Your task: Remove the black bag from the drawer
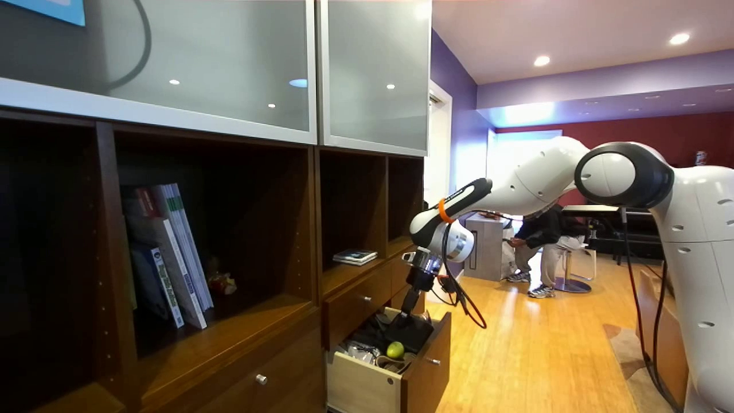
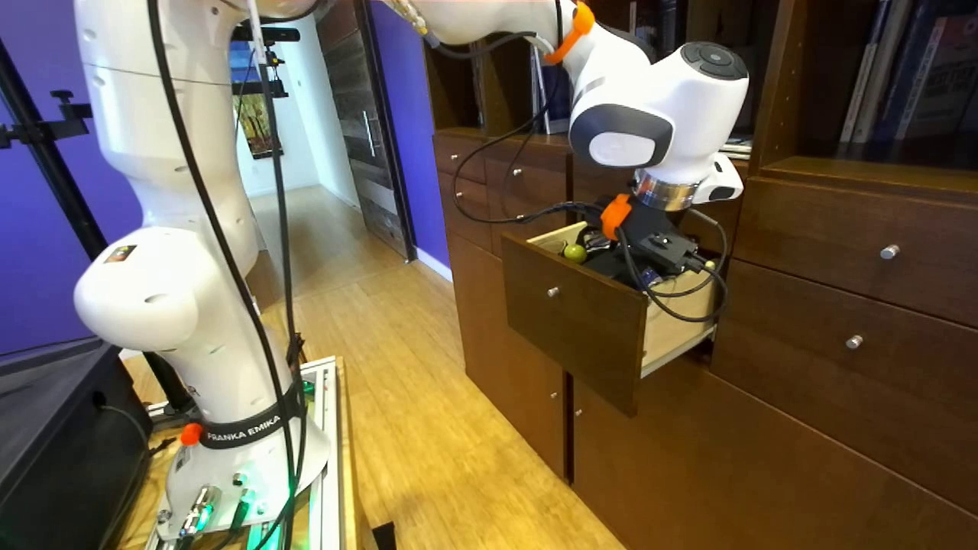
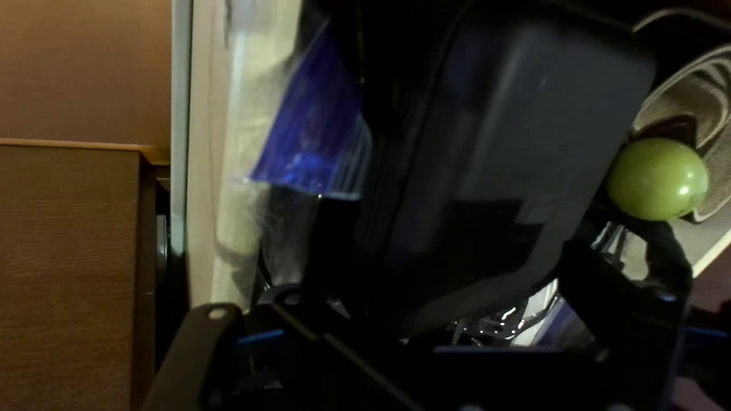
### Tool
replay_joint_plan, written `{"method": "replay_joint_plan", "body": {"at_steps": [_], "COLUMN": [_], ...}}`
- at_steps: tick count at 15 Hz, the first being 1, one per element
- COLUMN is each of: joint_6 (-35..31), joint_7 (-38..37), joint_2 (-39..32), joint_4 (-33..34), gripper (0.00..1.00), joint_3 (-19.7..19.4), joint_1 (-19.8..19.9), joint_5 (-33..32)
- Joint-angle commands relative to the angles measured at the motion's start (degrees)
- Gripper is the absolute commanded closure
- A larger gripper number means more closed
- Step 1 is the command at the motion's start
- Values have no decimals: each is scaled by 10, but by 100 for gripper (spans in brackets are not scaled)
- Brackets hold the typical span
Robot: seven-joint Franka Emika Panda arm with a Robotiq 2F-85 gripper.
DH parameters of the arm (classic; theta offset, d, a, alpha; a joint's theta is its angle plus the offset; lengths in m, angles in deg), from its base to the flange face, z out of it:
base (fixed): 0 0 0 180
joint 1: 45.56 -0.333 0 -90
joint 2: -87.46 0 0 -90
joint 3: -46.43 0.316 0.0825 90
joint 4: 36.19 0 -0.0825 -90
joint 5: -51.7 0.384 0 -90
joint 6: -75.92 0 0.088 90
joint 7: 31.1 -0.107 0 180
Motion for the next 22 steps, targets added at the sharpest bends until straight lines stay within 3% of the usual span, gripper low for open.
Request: {"method": "replay_joint_plan", "body": {"at_steps": [1,8,22], "joint_6": [87,215,335], "joint_7": [-5,19,-1], "joint_2": [6,14,93], "joint_4": [22,64,33], "gripper": [0,0,0], "joint_3": [7,6,1], "joint_1": [19,38,6], "joint_5": [-14,5,-31]}}
